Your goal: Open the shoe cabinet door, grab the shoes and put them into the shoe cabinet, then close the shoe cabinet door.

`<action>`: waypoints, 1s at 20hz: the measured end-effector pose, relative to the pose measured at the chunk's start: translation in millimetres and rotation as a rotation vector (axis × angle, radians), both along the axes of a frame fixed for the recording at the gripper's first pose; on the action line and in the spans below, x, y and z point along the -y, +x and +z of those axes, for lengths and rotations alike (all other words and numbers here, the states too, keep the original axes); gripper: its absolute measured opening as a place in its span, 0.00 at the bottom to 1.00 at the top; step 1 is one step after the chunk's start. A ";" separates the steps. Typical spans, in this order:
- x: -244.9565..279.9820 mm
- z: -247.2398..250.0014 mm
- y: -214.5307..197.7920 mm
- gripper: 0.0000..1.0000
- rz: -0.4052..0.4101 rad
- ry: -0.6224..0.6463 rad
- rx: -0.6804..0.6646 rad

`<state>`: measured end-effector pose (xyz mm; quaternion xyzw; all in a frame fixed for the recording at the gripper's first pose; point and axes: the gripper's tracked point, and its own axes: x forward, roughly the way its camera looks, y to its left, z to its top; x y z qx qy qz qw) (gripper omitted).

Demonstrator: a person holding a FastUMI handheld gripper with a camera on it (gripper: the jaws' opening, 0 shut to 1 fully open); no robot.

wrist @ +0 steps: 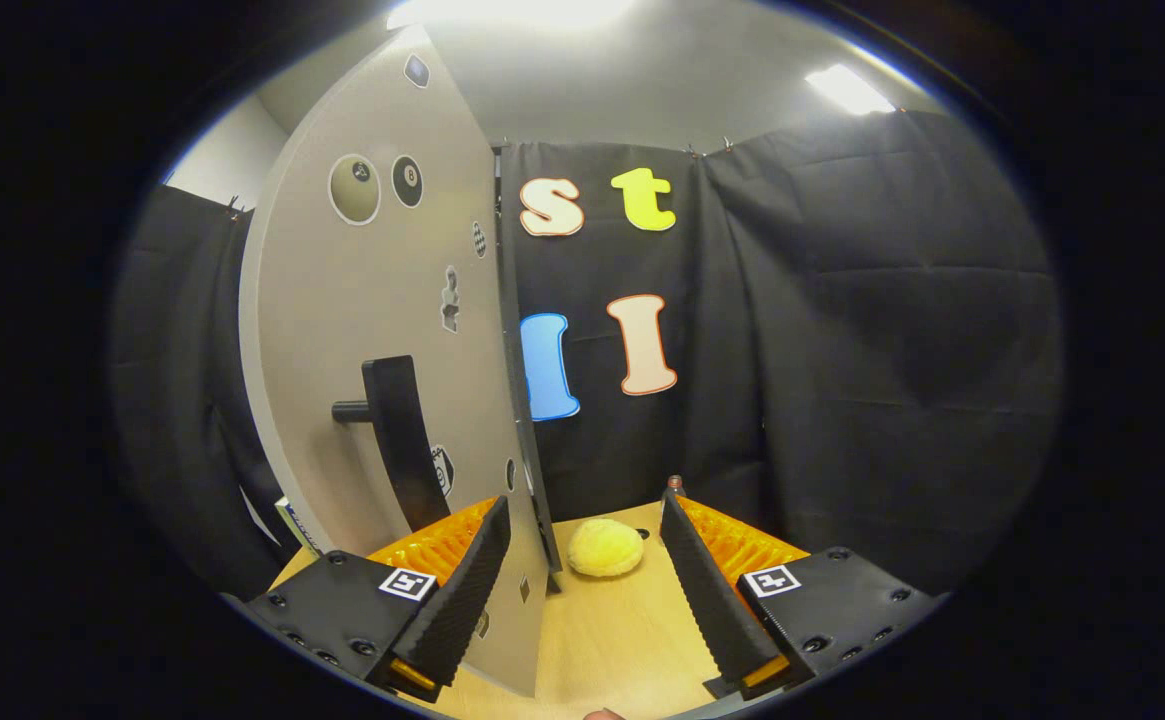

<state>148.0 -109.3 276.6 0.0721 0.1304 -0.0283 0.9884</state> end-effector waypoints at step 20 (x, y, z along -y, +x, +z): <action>-220.7 -3.2 58.3 0.97 0.411 0.055 -0.020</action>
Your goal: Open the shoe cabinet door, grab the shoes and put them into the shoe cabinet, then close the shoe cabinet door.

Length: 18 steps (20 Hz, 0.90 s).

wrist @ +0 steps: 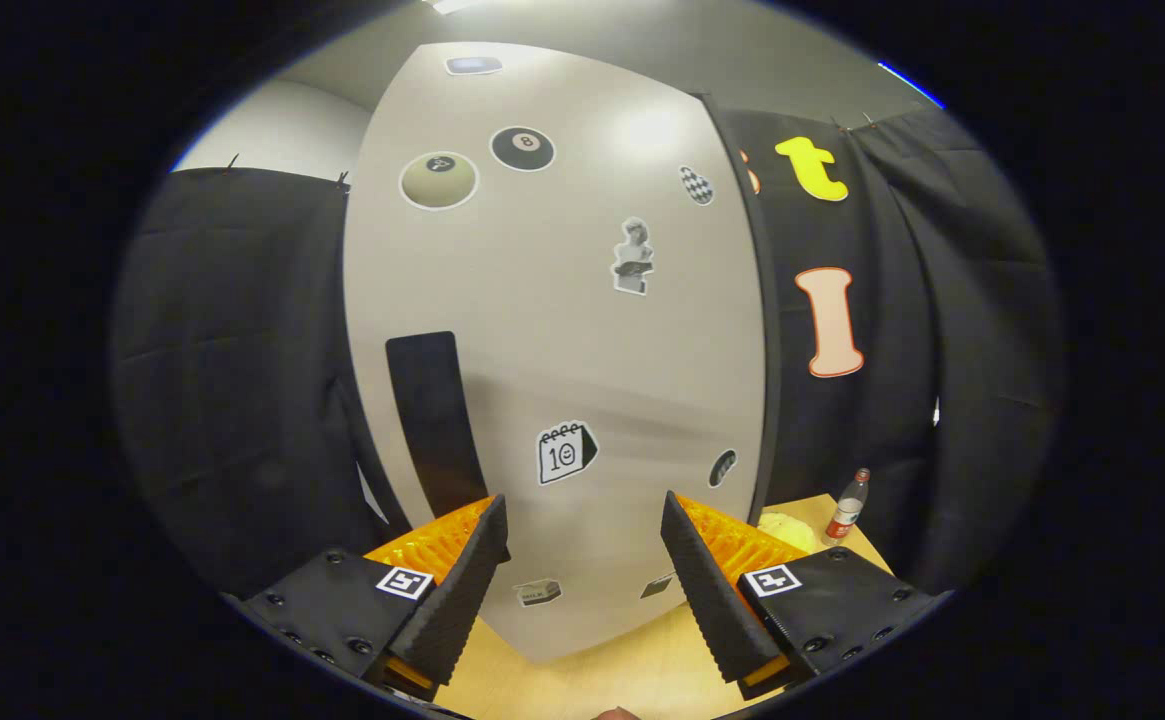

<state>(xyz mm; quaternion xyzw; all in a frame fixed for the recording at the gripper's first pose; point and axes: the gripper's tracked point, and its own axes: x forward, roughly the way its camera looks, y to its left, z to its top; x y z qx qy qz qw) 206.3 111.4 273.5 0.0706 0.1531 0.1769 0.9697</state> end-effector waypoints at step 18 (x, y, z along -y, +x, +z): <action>62.7 8.4 -67.1 0.97 -0.090 -0.103 0.183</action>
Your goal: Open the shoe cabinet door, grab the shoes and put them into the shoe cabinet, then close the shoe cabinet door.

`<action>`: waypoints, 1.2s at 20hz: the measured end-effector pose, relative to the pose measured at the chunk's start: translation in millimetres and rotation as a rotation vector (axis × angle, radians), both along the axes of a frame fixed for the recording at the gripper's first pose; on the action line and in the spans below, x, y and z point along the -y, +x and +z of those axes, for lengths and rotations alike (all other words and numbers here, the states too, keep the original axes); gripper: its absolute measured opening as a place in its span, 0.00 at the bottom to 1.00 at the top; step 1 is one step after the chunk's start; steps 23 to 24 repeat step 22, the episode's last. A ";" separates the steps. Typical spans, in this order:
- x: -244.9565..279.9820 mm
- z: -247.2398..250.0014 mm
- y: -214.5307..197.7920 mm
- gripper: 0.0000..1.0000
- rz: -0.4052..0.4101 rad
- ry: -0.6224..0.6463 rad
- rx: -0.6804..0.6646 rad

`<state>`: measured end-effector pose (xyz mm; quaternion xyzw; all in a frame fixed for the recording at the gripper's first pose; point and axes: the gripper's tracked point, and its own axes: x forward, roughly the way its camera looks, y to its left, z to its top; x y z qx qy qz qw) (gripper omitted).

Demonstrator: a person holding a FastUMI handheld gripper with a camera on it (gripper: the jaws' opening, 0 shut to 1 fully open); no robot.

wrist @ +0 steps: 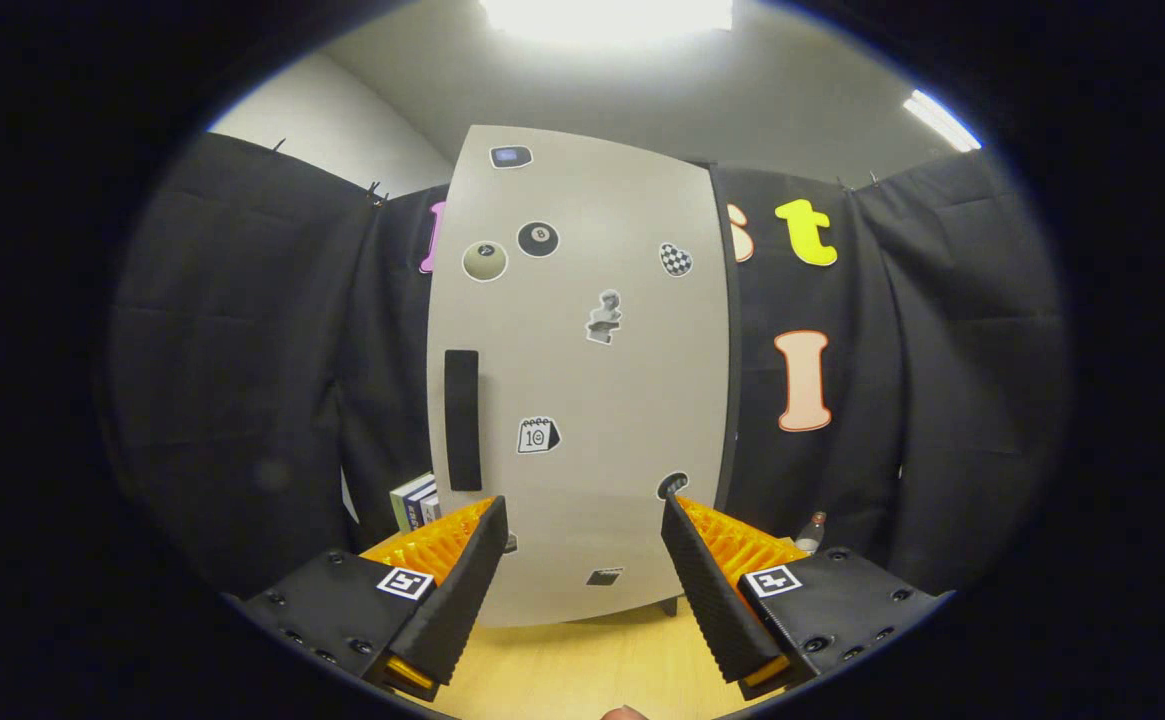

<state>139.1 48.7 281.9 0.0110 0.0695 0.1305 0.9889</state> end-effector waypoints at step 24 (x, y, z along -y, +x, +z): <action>17.9 -35.6 -46.7 0.97 -0.031 0.023 0.019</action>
